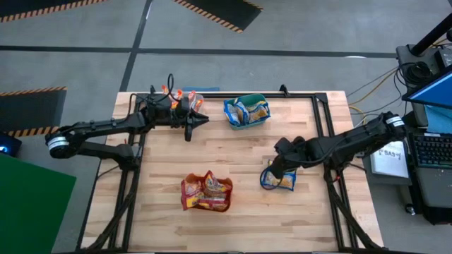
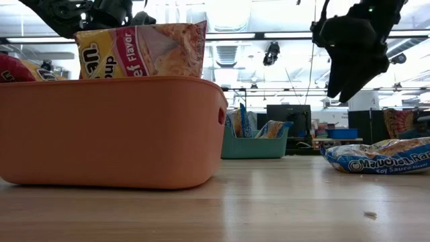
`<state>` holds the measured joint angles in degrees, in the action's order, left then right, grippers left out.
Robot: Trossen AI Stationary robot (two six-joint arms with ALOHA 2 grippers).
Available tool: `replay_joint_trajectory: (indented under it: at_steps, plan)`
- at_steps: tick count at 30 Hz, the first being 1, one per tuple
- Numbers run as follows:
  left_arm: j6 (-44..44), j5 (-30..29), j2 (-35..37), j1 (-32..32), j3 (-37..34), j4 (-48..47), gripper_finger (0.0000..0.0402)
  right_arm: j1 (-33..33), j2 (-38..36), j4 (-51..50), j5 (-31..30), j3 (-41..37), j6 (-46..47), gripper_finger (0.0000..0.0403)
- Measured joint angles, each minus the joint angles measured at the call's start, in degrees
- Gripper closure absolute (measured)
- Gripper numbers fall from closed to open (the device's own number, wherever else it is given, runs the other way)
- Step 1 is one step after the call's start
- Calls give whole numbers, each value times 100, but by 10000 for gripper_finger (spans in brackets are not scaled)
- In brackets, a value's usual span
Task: Sort Maruchan noodles
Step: Put the blue noodle pack into the green bin
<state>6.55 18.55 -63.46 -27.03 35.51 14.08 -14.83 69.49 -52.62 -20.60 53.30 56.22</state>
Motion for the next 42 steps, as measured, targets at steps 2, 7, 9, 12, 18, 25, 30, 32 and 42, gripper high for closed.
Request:
replay_joint_trajectory:
  at_steps: [2, 7, 9, 12, 18, 25, 30, 32, 42]
  plan:
    - [0, 0, 0, 0, 0, 3, 363, 16, -3, 4, 134, 0, -261, 104]
    - [0, 0, 0, 0, 0, 3, 363, -57, -61, -163, 947, -47, -830, 97]
    - [-2, 0, 0, 0, 0, 3, 363, -123, -86, -138, 978, -133, -1227, 101]
    - [0, 0, 0, 0, 0, 3, 363, -179, -181, 102, 1009, -353, -1751, 108]
    - [-2, 0, 0, 0, 0, 10, 363, -166, -637, 1199, 1007, -1288, -1962, 123]
    - [-44, 0, 0, 0, 0, 41, 363, -126, -1059, 2627, 1014, -2641, -1494, 136]
    - [-46, 0, 0, 0, 0, 78, 363, -126, -936, 3888, 1015, -3362, -1192, 149]
    - [-46, 0, 0, 0, 0, 117, 363, -126, -860, 4330, 997, -3544, -1094, 157]
    - [-46, 0, 0, 0, 0, 237, 363, -126, -812, 4748, 1029, -3627, -1214, 294]
